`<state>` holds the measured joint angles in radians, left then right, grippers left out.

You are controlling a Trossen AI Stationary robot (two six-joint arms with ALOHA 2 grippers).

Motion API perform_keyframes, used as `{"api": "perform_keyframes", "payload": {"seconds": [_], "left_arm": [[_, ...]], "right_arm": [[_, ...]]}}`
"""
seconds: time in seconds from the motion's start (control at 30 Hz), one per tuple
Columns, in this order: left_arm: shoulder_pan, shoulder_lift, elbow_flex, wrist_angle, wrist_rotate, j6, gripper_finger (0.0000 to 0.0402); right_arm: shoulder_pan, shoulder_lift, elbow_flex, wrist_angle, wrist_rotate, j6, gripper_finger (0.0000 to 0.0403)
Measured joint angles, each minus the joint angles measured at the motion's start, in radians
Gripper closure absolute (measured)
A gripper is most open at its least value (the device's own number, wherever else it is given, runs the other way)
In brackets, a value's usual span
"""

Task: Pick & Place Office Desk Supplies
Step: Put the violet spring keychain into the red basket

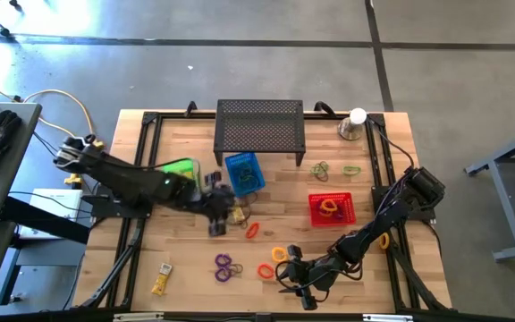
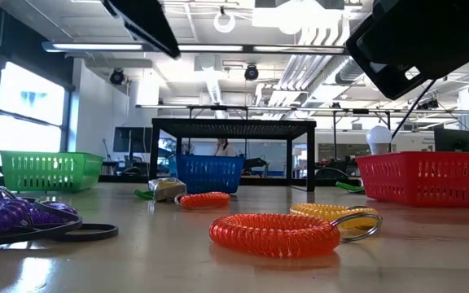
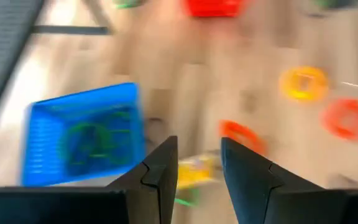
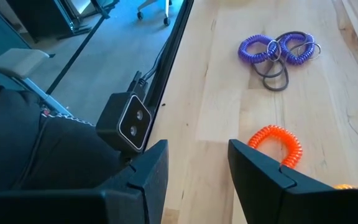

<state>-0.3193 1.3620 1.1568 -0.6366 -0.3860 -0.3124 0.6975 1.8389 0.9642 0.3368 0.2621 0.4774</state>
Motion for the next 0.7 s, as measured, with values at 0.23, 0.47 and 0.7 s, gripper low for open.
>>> {"api": "perform_keyframes", "payload": {"seconds": [0.23,0.47,0.7], "left_arm": [[-0.091,-0.003,0.0,-0.048,0.055,-0.06,0.0285],[-0.119,0.05,0.0,-0.07,0.113,-0.112,0.0224],[-0.148,0.145,0.0,-0.065,0.283,-0.282,0.0141]], "right_arm": [[0.0,0.0,0.0,0.004,0.014,-0.002,0.0248],[0.0,0.0,0.0,0.004,0.024,-0.009,0.0248],[0.0,0.0,0.0,0.003,0.024,-0.01,0.0248]]}}
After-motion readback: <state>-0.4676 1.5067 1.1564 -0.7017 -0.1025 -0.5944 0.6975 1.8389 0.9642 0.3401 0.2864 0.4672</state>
